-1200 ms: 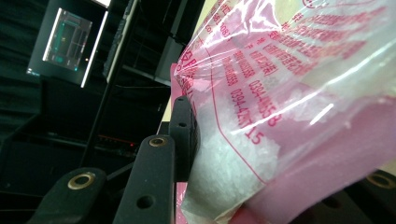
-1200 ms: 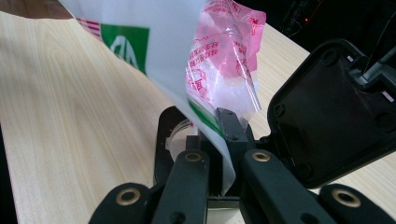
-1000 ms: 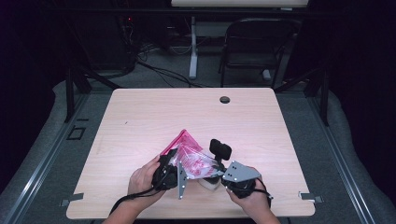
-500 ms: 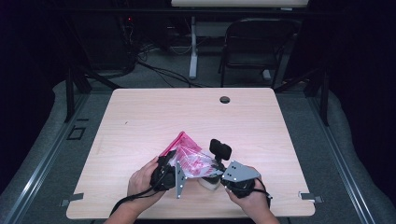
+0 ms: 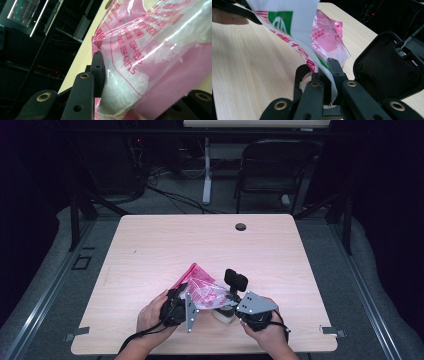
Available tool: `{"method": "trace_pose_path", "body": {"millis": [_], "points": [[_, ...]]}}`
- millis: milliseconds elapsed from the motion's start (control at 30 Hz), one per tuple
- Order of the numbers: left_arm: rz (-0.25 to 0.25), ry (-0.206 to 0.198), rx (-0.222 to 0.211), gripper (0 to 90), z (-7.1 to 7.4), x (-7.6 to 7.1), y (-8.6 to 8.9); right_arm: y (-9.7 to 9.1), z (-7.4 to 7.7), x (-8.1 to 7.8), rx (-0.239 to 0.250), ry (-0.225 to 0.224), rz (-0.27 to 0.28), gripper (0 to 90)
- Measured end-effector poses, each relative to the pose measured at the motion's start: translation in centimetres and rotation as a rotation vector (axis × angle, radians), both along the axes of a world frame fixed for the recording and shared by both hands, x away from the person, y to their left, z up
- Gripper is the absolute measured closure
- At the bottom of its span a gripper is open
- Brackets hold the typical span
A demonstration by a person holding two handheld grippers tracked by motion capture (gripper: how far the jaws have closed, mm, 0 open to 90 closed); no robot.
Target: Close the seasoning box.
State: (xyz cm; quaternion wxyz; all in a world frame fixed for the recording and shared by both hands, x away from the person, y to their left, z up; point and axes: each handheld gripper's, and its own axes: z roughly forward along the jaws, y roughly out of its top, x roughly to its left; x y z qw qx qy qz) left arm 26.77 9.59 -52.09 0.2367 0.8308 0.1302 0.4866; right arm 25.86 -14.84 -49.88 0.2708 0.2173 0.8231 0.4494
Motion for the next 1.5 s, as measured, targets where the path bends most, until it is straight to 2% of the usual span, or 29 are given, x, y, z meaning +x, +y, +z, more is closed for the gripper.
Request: {"method": "trace_pose_path", "body": {"millis": [400, 433, 533, 567, 1067, 1200, 1233, 1300, 1500], "points": [[0.001, 0.022, -0.007, 72.6, -0.2, 0.0, 0.2, 0.2, 0.4, 0.1, 0.007, -0.011, 0.001, 90.0], [-0.002, 0.017, -0.024, 72.6, -0.3, 0.0, 0.2, 0.2, 0.4, 0.1, 0.006, -0.012, 0.001, 90.0], [-0.001, 0.022, -0.019, 72.6, -0.2, -0.1, 0.3, 0.3, 0.5, 0.1, 0.004, -0.013, 0.000, 90.0], [0.000, 0.028, -0.039, 72.6, -0.4, -0.1, 0.3, 0.3, 0.5, 0.2, 0.006, -0.013, 0.003, 90.0], [0.006, 0.068, -0.078, 72.7, -0.7, 0.0, 0.7, 0.8, 0.9, 0.4, 0.007, -0.022, 0.007, 90.0], [0.005, 0.072, -0.075, 72.6, -0.8, -0.1, 0.7, 0.8, 0.9, 0.5, 0.007, -0.025, 0.010, 90.0], [0.007, 0.084, -0.082, 72.6, -0.9, -0.1, 0.7, 0.9, 1.0, 0.5, 0.007, -0.026, 0.010, 90.0], [0.006, 0.079, -0.085, 72.6, -1.0, -0.1, 0.8, 0.9, 1.0, 0.6, 0.007, -0.025, 0.010, 90.0], [0.013, 0.103, -0.111, 72.6, -1.2, -0.2, 0.9, 1.1, 1.2, 0.6, 0.006, -0.036, 0.013, 90.0]]}}
